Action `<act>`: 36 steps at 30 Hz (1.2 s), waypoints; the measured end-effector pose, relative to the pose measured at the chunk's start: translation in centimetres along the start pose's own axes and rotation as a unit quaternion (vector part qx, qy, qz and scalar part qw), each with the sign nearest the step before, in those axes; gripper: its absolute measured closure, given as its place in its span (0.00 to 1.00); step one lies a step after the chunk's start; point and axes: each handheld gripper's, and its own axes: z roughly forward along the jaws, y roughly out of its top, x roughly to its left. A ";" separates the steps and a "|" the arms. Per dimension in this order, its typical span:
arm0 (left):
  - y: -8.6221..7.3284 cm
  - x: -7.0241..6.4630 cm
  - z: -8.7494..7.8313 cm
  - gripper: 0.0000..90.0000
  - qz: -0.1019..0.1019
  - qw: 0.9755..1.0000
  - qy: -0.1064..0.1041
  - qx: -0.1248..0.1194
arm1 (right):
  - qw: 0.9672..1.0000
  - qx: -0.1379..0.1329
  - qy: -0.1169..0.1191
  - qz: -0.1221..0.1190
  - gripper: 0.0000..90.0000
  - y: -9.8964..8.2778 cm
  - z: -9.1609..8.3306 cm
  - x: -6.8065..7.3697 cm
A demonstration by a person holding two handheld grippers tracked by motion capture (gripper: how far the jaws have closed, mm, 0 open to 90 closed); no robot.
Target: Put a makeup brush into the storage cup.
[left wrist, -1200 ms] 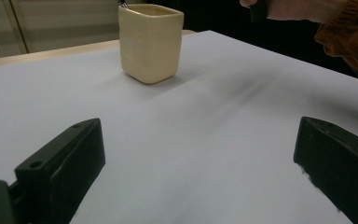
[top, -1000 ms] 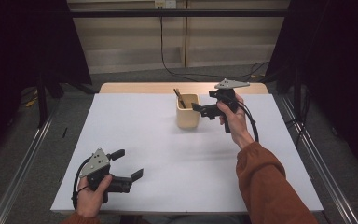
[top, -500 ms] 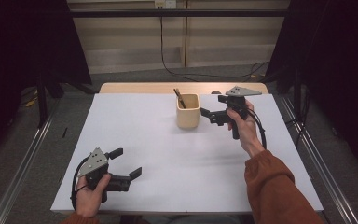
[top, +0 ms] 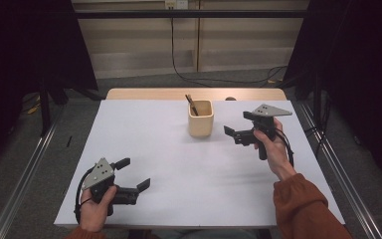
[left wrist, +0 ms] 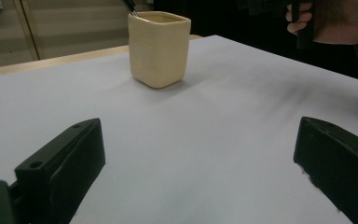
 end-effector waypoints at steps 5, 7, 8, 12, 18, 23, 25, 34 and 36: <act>0.0 0.0 -0.1 0.02 -0.001 1.000 0.002 0.000 | 1.000 0.000 -0.006 0.007 0.03 -0.4 -1.3 0.3; 0.0 0.0 -0.2 0.02 -0.003 1.000 0.006 0.000 | 1.000 0.001 -0.009 0.002 0.04 -0.5 -1.8 0.5; -0.1 0.0 -0.3 0.02 -0.003 1.000 0.006 0.000 | 1.000 0.005 -0.011 -0.002 0.03 -0.6 -2.0 0.6; -0.2 0.1 -0.6 0.02 -0.008 1.000 0.011 -0.005 | 1.000 -0.005 -0.015 -0.001 0.04 -0.7 -3.2 0.8; -0.2 0.2 -0.6 0.02 -0.005 1.000 0.014 -0.001 | 1.000 -0.003 -0.016 -0.004 0.04 -1.4 -4.7 1.2; -0.2 0.3 -0.8 0.02 -0.007 1.000 0.018 -0.005 | 1.000 0.003 -0.016 -0.003 0.05 -2.0 -6.0 1.3; -0.2 0.2 -0.9 0.02 -0.007 1.000 0.020 -0.003 | 1.000 0.005 -0.014 0.000 0.06 -2.5 -6.6 1.3; -0.3 0.2 -1.0 0.02 -0.009 1.000 0.021 -0.005 | 1.000 -0.005 -0.021 0.018 0.03 -4.9 -9.2 1.1; -0.3 0.2 -1.0 0.02 -0.008 1.000 0.022 -0.005 | 0.999 -0.007 -0.021 0.024 0.03 -5.3 -9.7 1.2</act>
